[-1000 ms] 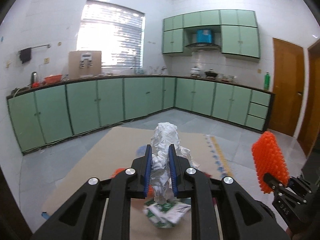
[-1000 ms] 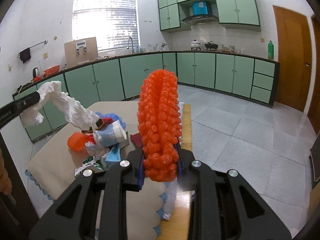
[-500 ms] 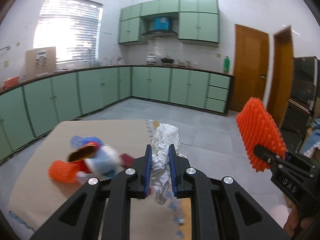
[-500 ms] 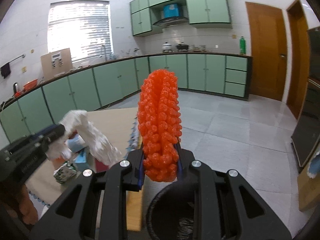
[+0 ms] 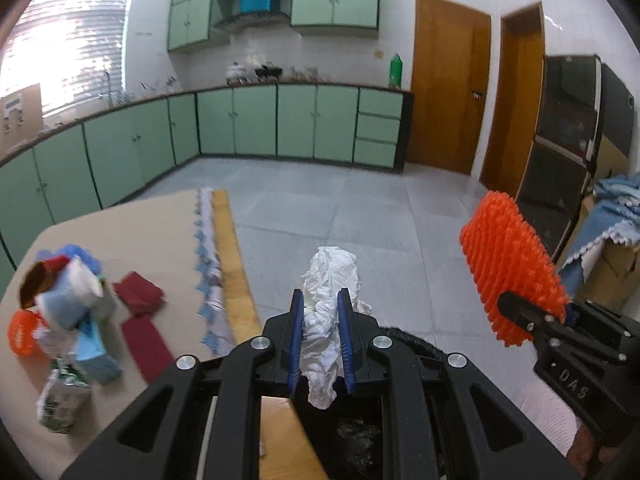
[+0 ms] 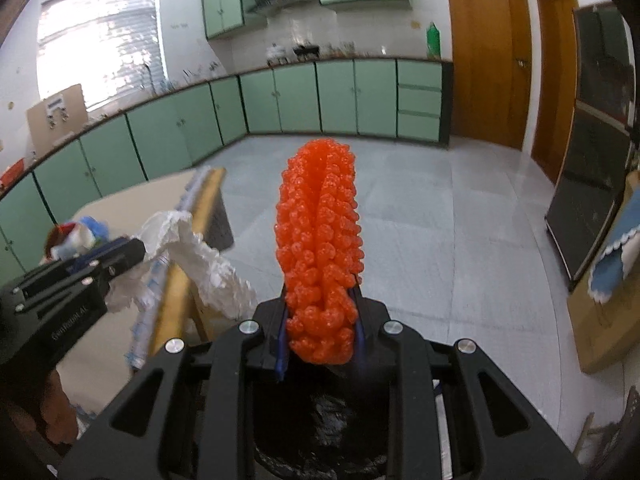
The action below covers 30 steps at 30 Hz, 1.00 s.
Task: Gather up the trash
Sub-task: 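Carry the tissue and foam net over the black bin with both tools, then open both tools to drop the tissue and foam net into the bin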
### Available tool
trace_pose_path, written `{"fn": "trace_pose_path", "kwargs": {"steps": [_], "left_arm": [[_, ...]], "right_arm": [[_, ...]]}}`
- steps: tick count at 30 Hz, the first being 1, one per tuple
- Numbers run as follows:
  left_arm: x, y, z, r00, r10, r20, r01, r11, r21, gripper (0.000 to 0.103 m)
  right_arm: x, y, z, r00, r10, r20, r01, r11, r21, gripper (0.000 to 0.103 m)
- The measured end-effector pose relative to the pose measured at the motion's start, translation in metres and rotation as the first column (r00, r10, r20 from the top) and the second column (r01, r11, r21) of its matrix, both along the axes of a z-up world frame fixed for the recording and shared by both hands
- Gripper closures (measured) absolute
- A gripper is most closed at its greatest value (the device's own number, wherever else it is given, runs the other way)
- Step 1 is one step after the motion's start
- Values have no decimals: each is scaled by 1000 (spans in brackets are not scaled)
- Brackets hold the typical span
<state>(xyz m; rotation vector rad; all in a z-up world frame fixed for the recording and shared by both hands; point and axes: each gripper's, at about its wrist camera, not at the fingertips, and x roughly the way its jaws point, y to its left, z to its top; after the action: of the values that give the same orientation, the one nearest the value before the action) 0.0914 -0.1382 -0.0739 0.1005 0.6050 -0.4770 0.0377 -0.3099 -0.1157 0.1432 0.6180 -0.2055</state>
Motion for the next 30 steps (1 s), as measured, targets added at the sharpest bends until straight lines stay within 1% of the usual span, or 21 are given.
{"fn": "trace_pose_path", "kwargs": {"steps": [4, 5, 7, 8, 9, 10, 12, 13, 15, 16, 18, 21, 23, 25, 28, 30], "left_arm": [[10, -17, -15, 999, -28, -44, 28, 999, 16, 85], [14, -21, -19, 998, -37, -57, 39, 999, 20, 84], [21, -27, -26, 996, -52, -78, 54, 998, 26, 81], [23, -30, -30, 994, -59, -90, 61, 998, 25, 81], [25, -32, -32, 993, -64, -101, 67, 997, 24, 77], [28, -32, -34, 992, -66, -107, 68, 997, 24, 71], [30, -33, -37, 991, -66, -113, 68, 998, 18, 66], [31, -32, -37, 991, -64, -113, 66, 998, 16, 65], [33, -27, -35, 993, -53, -106, 54, 998, 15, 62], [34, -22, -32, 995, -40, -95, 41, 999, 15, 58], [34, -12, -27, 997, -14, -74, 15, 1000, 15, 54], [30, 12, -15, 998, 48, -27, -47, 999, 20, 50], [26, 32, -5, 995, 99, 7, -99, 995, 21, 47], [20, 52, 4, 988, 150, 45, -151, 988, 28, 40], [8, 85, 13, 963, 247, 103, -253, 966, 47, 38], [0, 108, 16, 940, 310, 142, -321, 945, 65, 38]], "right_arm": [[17, -11, -25, 998, -23, -60, 23, 1000, 9, 75], [18, -13, -31, 997, -27, -73, 27, 1000, 9, 72], [24, -19, -41, 995, -33, -95, 34, 999, 9, 64], [27, -20, -45, 994, -41, -105, 42, 999, 6, 53], [29, -22, -50, 992, -51, -111, 52, 999, 2, 46], [30, -24, -52, 992, -58, -114, 59, 998, 0, 43], [30, -26, -56, 990, -72, -121, 73, 997, -3, 39], [28, -27, -58, 989, -78, -123, 78, 997, -4, 38], [26, -29, -59, 989, -93, -116, 93, 996, -8, 28], [26, -33, -58, 989, -100, -108, 99, 995, -12, 25], [25, -31, -54, 990, -113, -82, 112, 994, -21, 14], [25, -21, -43, 993, -112, -47, 111, 993, -30, 9], [25, -15, -37, 995, -98, -26, 97, 995, -23, 8], [27, -1, -31, 998, -66, 4, 66, 998, -13, 8], [29, 22, -23, 999, -13, 39, 13, 1000, -9, 7], [33, 44, -20, 998, 36, 58, -36, 999, -11, 7]]}}
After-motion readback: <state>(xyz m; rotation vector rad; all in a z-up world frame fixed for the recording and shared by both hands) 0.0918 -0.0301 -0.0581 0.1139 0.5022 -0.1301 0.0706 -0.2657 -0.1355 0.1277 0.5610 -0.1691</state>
